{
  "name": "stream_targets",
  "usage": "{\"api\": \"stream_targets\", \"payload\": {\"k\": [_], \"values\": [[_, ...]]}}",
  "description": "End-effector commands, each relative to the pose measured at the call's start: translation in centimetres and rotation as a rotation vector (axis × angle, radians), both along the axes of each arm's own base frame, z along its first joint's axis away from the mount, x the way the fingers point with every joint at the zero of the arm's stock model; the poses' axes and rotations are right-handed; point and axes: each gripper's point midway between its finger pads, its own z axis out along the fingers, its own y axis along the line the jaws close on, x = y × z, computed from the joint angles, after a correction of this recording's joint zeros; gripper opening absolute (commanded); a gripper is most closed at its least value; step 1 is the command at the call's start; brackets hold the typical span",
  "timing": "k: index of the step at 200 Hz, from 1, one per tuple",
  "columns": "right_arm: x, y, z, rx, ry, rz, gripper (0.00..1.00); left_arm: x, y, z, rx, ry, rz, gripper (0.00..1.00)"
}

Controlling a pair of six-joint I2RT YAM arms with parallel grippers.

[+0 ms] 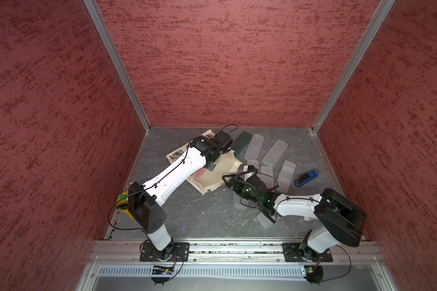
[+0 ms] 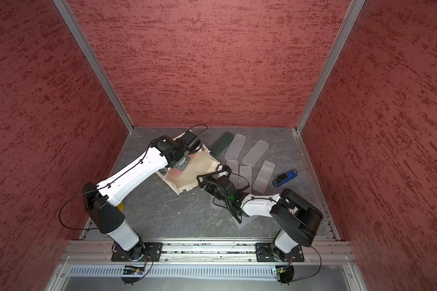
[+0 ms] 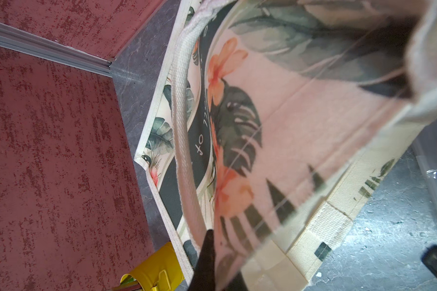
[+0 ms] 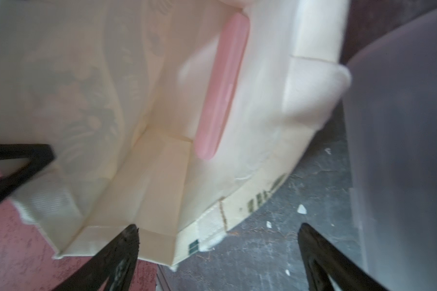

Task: Take out the pencil case from the canvas bag
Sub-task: Pick up the pencil case from the canvas bag.

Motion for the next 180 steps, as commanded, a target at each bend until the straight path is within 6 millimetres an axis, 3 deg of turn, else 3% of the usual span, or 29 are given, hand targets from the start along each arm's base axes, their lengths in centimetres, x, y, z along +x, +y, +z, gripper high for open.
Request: {"api": "stream_targets", "payload": {"k": [1, 35, 106, 145, 180], "values": [[0.3, 0.8, 4.7, 0.015, -0.113, 0.001, 0.99, 0.2, -0.1, 0.6, -0.005, -0.032, -0.006, 0.00], [0.0, 2.7, 5.3, 0.068, -0.096, 0.052, 0.98, 0.1, -0.3, 0.6, -0.006, -0.034, -0.007, 0.00], [0.7, 5.7, 2.0, 0.113, -0.033, 0.074, 0.98, -0.4, -1.1, 0.9, -0.014, -0.035, -0.017, 0.00], [2.6, 8.0, 0.3, 0.101, 0.012, 0.054, 0.98, -0.9, -1.6, 0.9, -0.010, -0.036, -0.029, 0.00], [4.1, 8.2, -2.3, 0.087, 0.097, -0.032, 0.96, -1.1, -2.0, 0.5, -0.002, -0.030, -0.040, 0.00]]}}
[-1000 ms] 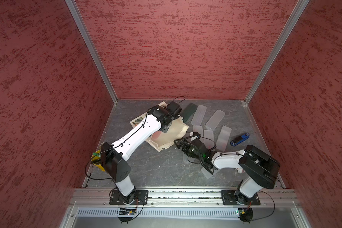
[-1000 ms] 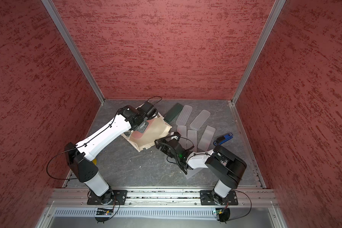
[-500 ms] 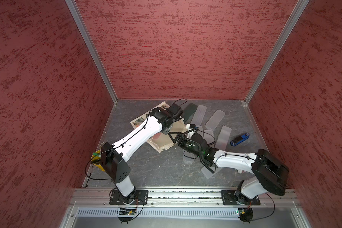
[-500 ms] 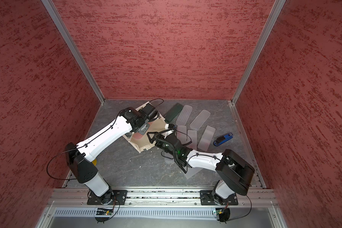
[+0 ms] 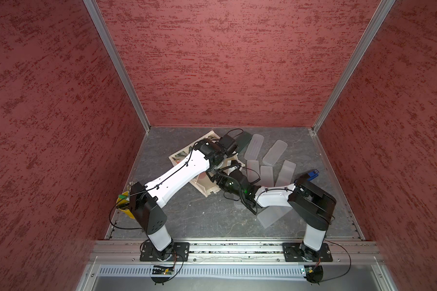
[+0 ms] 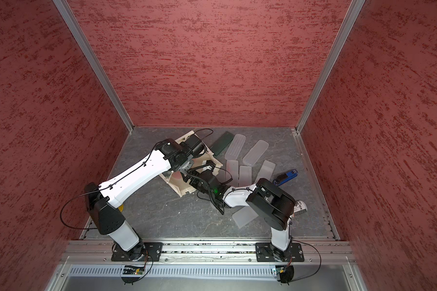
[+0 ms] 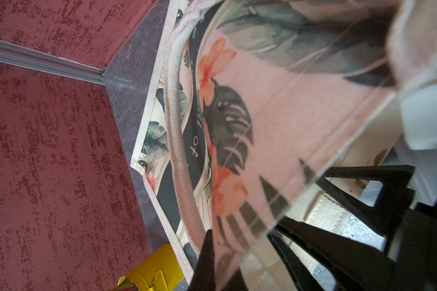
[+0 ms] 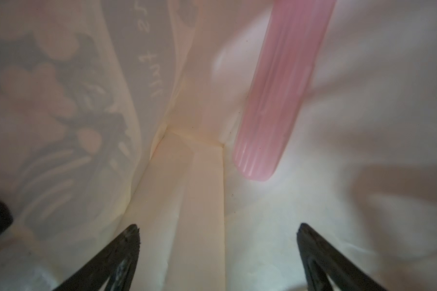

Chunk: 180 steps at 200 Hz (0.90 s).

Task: Take out the pencil case from the canvas bag
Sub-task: Pick up the pencil case from the canvas bag.

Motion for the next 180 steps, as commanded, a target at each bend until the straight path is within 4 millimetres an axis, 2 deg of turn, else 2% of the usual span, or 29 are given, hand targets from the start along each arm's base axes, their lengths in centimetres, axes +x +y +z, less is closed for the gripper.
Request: {"api": "stream_targets", "payload": {"k": [1, 91, 117, 145, 164, 180], "values": [[1.0, 0.2, -1.0, 0.006, 0.053, -0.066, 0.96, 0.1, -0.2, 0.7, -0.002, -0.034, 0.005, 0.00], [3.1, 1.6, -6.3, -0.009, 0.190, -0.100, 0.92, -0.9, -2.0, 0.7, 0.006, -0.038, -0.045, 0.00], [3.7, 1.6, -6.8, 0.024, 0.203, -0.116, 0.91, -1.2, -2.0, 0.5, 0.020, -0.029, -0.046, 0.00], [4.1, 1.7, -6.2, 0.054, 0.176, -0.123, 0.90, -1.7, -2.5, 0.7, 0.010, -0.029, -0.065, 0.00], [4.5, 2.1, -5.8, 0.049, 0.170, -0.117, 0.90, -2.4, -3.8, 0.1, 0.033, -0.025, -0.145, 0.00], [4.4, 2.5, -6.8, 0.059, 0.211, -0.111, 0.90, -2.8, -5.0, -0.2, 0.042, -0.034, -0.187, 0.00]]}}
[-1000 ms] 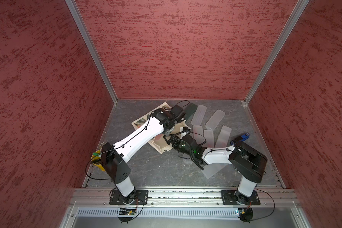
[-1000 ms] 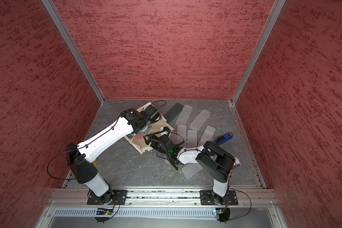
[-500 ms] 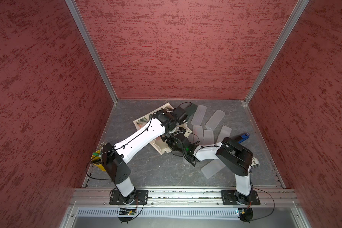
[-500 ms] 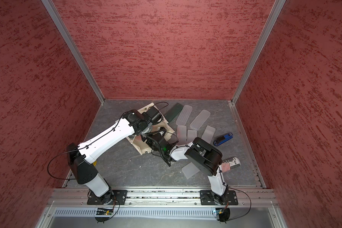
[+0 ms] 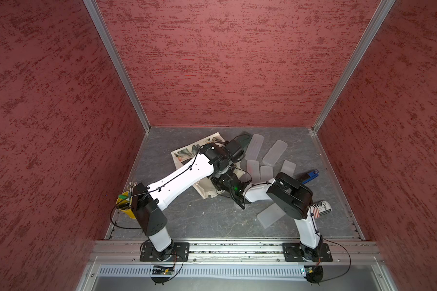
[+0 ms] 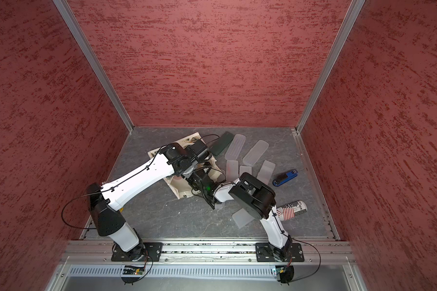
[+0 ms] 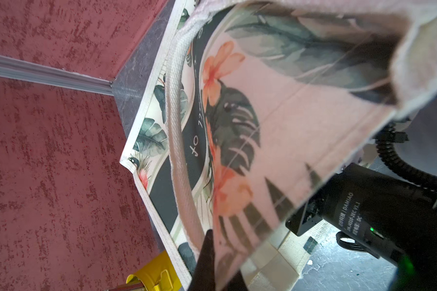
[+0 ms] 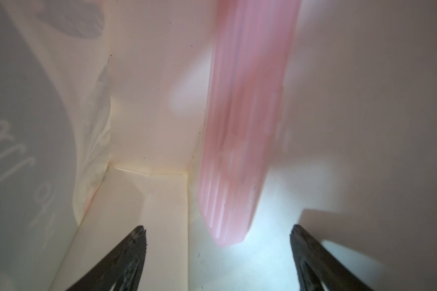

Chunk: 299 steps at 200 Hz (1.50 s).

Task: Take out the pencil case from the canvas bag
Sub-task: Pick up the pencil case from the canvas bag.

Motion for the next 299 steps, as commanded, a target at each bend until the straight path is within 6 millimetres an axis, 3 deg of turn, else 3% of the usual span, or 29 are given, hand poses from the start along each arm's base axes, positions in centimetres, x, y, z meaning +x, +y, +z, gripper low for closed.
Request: {"api": "stream_targets", "payload": {"k": [1, 52, 97, 132, 156, 170, 182, 199, 210, 238, 262, 276, 299], "values": [[0.4, 0.4, -2.1, 0.001, 0.078, -0.004, 0.90, -1.1, -3.0, -0.2, -0.016, -0.010, -0.110, 0.00], [0.4, 0.6, -3.8, 0.062, 0.089, -0.013, 0.90, -1.3, -3.6, -0.9, -0.009, 0.015, -0.121, 0.00], [1.4, 0.5, -2.1, 0.077, -0.012, -0.026, 0.87, -1.6, -3.7, 0.2, -0.060, 0.003, -0.122, 0.00], [1.9, 0.8, 1.0, 0.110, -0.116, -0.023, 0.79, -1.9, -3.0, 0.3, -0.054, 0.006, -0.112, 0.00], [2.1, 0.6, 1.7, 0.114, -0.136, -0.034, 0.72, -2.0, -3.0, 0.3, -0.074, 0.008, -0.112, 0.00], [2.1, 1.0, 1.5, 0.110, -0.136, -0.019, 0.66, -2.0, -3.1, 0.5, -0.088, 0.004, -0.114, 0.00], [2.1, 1.4, 0.7, 0.105, -0.114, -0.002, 0.57, -1.9, -3.1, 0.6, -0.095, 0.001, -0.114, 0.00], [2.0, 2.0, -0.8, 0.092, -0.075, 0.020, 0.54, -1.9, -3.1, 0.8, -0.101, -0.004, -0.113, 0.00], [2.0, 2.1, -1.5, 0.086, -0.057, 0.021, 0.47, -1.9, -3.0, 1.0, -0.104, -0.005, -0.112, 0.00], [2.3, 1.9, -2.8, 0.074, -0.031, 0.002, 0.51, -2.2, -2.8, 1.4, -0.119, -0.005, -0.109, 0.00], [3.0, 1.8, -2.4, 0.077, -0.046, -0.010, 0.44, -2.6, -1.7, 1.7, -0.098, -0.009, -0.093, 0.00], [3.3, 1.7, -2.1, 0.081, -0.051, -0.009, 0.34, -2.9, -1.0, 1.5, -0.092, -0.015, -0.086, 0.00], [3.2, 1.6, -0.7, 0.073, -0.094, 0.005, 0.27, -3.0, 0.9, 0.9, -0.101, -0.011, -0.044, 0.00]]}}
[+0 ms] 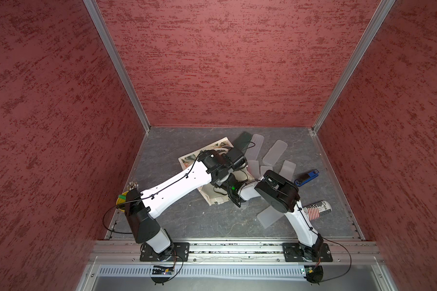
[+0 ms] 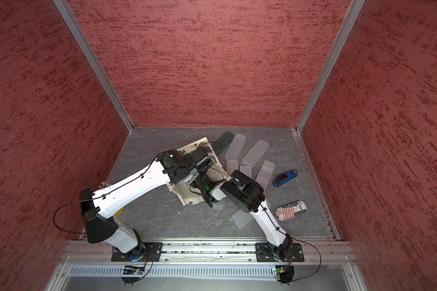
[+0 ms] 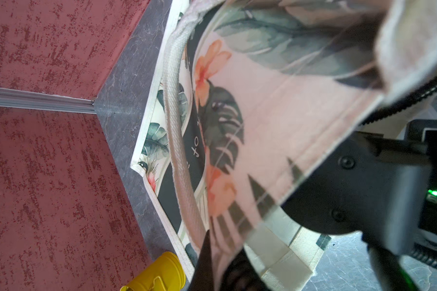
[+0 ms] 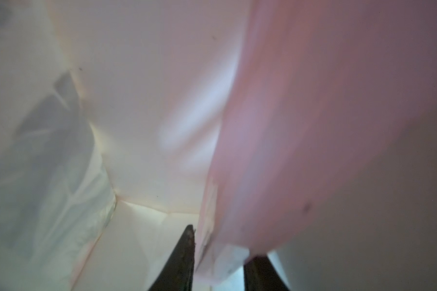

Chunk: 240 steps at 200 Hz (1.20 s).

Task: Take out the pencil case from the canvas bag
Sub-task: Pick up the pencil case from the canvas bag.

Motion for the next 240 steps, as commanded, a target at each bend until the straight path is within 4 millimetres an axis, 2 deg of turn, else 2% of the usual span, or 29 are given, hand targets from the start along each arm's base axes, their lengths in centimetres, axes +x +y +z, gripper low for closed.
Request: {"api": "stream_targets", "payload": {"k": [1, 26, 54, 88, 123, 152, 185, 219, 240], "values": [[0.4, 0.0, 1.5, -0.013, -0.044, 0.010, 0.27, -0.1, 1.7, 0.7, -0.046, -0.032, 0.052, 0.00], [-0.9, 0.3, 4.7, -0.010, -0.155, 0.089, 0.25, 0.3, 4.0, 0.1, -0.053, -0.027, 0.127, 0.00], [-3.1, -0.5, 7.0, -0.008, -0.235, 0.163, 0.26, 1.0, 4.9, 0.3, -0.102, -0.038, 0.194, 0.00], [-5.5, -1.5, 7.0, -0.058, -0.238, 0.246, 0.26, 2.1, 5.1, 0.3, -0.189, -0.040, 0.270, 0.00], [-8.4, -2.2, 7.9, -0.061, -0.275, 0.359, 0.26, 3.1, 4.9, 1.0, -0.319, -0.045, 0.335, 0.00], [-10.5, -3.8, 9.1, -0.078, -0.312, 0.401, 0.26, 4.1, 4.8, 1.5, -0.403, -0.055, 0.373, 0.00], [-12.7, -4.7, 10.8, -0.059, -0.343, 0.472, 0.27, 5.1, 5.0, 2.0, -0.446, -0.069, 0.409, 0.00], [-15.4, -5.9, 13.2, 0.029, -0.386, 0.543, 0.28, 5.9, 5.6, 2.9, -0.516, -0.096, 0.452, 0.00], [-16.6, -7.0, 13.8, 0.073, -0.393, 0.571, 0.28, 6.3, 6.2, 3.7, -0.587, -0.130, 0.476, 0.00]]}}
